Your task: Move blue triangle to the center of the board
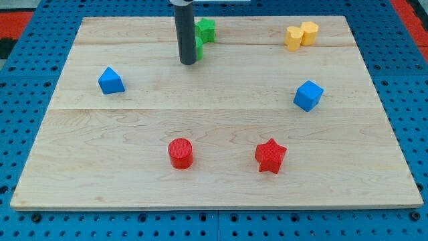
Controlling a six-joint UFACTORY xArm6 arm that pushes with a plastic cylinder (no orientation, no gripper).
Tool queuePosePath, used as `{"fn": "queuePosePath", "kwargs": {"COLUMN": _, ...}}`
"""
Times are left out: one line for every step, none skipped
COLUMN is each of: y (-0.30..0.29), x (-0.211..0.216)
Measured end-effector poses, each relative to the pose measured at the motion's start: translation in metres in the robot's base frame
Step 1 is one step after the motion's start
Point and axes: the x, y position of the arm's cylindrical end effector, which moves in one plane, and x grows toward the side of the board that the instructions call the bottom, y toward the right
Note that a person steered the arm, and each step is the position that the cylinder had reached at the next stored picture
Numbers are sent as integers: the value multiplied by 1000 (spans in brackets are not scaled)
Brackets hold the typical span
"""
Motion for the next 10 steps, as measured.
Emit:
{"fn": "queuePosePath", "kwargs": {"y": 0, "x": -22}}
{"fn": "queuePosePath", "kwargs": {"y": -13, "x": -10}}
{"fn": "queuePosePath", "kwargs": {"y": -21, "x": -2}}
{"fn": "queuePosePath", "kwargs": {"y": 2, "x": 1}}
{"fn": "queuePosePath", "kwargs": {"y": -6, "x": 26}}
{"fn": "queuePosePath", "kwargs": {"y": -60, "x": 1}}
{"fn": "queuePosePath", "kwargs": {"y": -128, "x": -11}}
{"fn": "queuePosePath", "kwargs": {"y": -155, "x": 5}}
{"fn": "queuePosePath", "kwargs": {"y": -180, "x": 24}}
{"fn": "queuePosePath", "kwargs": {"y": -184, "x": 46}}
